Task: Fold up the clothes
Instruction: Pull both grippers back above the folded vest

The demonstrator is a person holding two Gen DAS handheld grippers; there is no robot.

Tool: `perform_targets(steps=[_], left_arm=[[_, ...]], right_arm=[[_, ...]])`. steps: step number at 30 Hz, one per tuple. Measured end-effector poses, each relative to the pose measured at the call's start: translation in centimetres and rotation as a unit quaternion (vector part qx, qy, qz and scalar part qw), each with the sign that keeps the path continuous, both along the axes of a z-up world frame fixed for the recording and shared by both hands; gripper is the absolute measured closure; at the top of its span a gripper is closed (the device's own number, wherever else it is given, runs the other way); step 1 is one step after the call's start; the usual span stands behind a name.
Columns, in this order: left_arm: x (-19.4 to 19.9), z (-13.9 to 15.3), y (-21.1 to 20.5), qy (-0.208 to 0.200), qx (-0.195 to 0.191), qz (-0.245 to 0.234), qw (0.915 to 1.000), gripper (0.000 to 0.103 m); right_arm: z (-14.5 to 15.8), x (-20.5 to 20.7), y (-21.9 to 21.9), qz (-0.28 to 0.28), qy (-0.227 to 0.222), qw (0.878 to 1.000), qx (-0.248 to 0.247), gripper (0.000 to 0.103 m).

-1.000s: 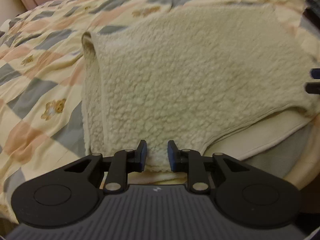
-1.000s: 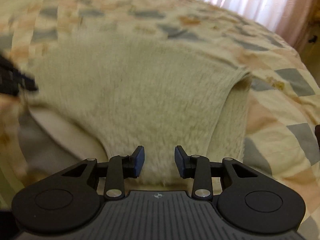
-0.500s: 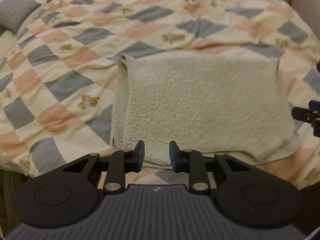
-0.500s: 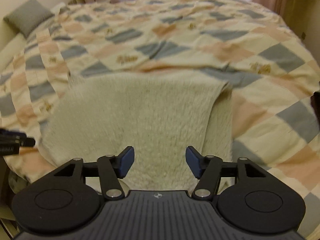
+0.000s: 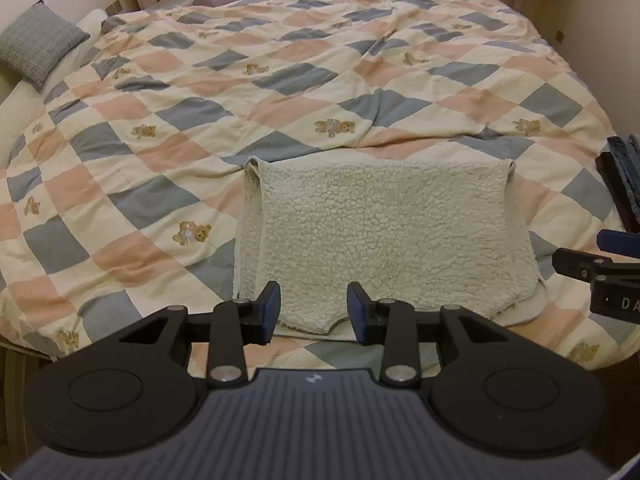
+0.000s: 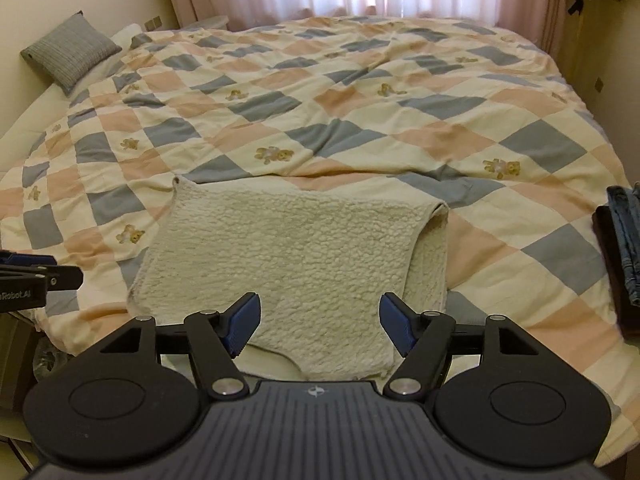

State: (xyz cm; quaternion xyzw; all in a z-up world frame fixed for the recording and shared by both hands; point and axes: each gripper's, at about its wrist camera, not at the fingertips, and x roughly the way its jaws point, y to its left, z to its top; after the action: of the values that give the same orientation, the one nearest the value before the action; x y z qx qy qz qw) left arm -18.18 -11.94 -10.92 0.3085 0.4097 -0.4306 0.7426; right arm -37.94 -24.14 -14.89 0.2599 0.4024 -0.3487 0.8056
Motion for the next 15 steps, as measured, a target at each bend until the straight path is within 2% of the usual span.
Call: perform_targets(steps=[7,15], left_arm=[[1.9,1.4,3.2,-0.009,-0.002,-0.030,0.9995,0.069],[4.4,2.3,7.5,-0.012,-0.015,-0.064,0.9978,0.067]], right_arm=[[2.5,1.3,3.7,-0.036,-0.008,0.999,-0.013,0.031],[3.6,3.0,8.7,-0.080,-0.014,0.996,-0.022,0.030]])
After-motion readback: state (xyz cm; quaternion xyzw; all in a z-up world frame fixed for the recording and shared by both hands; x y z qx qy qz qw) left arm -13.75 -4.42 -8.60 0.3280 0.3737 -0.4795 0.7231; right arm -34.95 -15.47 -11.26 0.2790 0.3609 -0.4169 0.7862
